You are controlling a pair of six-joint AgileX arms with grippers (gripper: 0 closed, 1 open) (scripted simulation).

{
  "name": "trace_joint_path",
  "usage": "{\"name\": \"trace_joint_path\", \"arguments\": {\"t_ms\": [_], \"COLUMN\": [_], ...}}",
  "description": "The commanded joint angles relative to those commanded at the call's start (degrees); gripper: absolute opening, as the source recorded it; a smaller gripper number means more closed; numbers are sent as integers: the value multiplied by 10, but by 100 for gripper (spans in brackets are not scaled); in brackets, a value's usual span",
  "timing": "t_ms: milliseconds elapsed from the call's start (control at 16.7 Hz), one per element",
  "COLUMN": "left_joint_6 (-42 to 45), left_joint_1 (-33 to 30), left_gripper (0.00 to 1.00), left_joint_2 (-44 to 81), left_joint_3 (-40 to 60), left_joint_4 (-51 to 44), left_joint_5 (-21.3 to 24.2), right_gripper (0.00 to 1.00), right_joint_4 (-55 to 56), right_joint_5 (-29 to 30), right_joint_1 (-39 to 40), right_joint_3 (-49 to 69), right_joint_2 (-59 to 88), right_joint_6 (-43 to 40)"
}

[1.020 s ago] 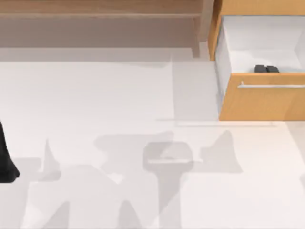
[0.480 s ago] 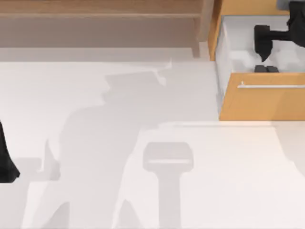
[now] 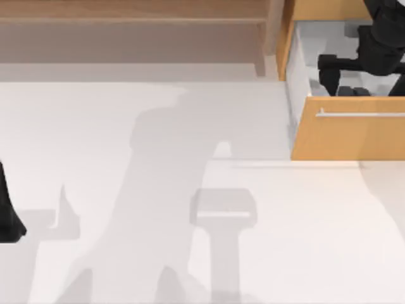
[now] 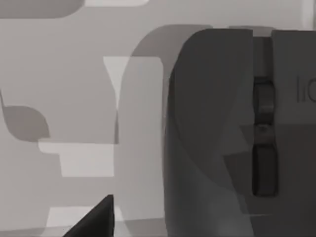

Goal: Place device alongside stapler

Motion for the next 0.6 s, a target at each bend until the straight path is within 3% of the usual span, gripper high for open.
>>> {"name": "trace_joint_path", "arguments": {"t_ms": [600], "left_joint_6": [0], "left_joint_1": [0], "left_gripper": [100], "left_joint_2": [0], "left_joint_3": [0], "left_joint_4": [0], "left_joint_5": [0], "right_gripper": [100], "right_joint_4": [-53], "right_joint_5": [2], "right_joint_1": [4], "right_joint_3": [5], "right_joint_2": [-41], "right_joint_6": [7]}}
